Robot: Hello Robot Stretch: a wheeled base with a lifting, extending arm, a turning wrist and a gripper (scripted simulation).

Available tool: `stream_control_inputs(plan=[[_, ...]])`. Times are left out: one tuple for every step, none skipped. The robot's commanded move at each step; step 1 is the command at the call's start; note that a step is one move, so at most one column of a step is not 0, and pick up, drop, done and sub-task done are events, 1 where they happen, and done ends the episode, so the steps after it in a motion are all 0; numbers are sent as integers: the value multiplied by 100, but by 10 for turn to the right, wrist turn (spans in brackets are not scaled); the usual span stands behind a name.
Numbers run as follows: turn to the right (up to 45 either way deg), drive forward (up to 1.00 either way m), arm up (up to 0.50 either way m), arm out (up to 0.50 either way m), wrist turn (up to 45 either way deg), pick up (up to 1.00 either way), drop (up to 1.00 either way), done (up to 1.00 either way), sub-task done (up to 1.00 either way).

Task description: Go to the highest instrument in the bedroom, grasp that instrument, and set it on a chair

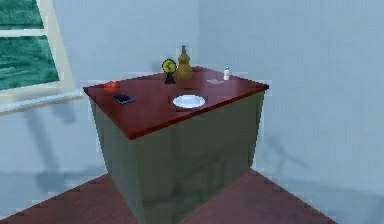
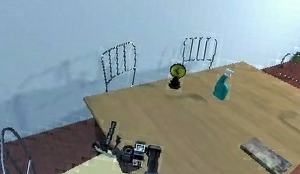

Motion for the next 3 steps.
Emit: stream_control_inputs(plan=[[0,0,0,0,0,0,100,0,0],[0,0,10,0,0,0,0,0,0],[0,0,0,-8,0,0,0,0,0]])
